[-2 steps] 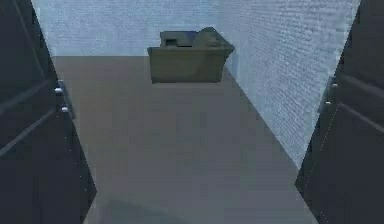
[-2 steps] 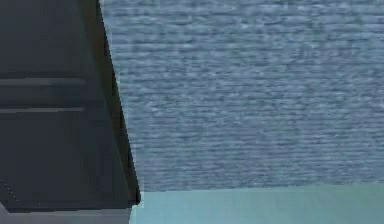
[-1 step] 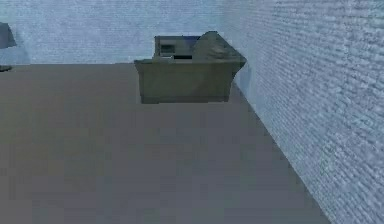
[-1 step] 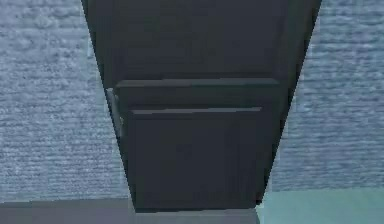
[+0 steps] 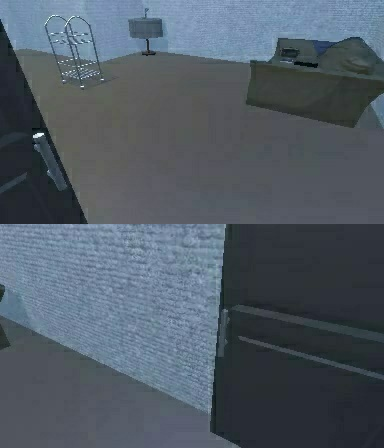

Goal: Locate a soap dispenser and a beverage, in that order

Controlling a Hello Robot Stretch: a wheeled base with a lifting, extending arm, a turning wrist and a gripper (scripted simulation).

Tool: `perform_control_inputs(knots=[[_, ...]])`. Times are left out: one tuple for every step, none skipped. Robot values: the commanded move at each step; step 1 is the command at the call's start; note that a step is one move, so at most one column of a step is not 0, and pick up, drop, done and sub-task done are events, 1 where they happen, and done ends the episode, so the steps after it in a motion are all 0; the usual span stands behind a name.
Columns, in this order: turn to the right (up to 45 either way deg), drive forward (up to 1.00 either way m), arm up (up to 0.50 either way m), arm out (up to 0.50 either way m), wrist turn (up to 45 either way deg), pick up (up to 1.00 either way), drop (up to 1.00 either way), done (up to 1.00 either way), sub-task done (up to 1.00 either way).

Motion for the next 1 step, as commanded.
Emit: perform_control_inputs(knots=[[-3.0,0.0,0.0,0.0,0.0,0.0,0.0,0.0,0.0]])
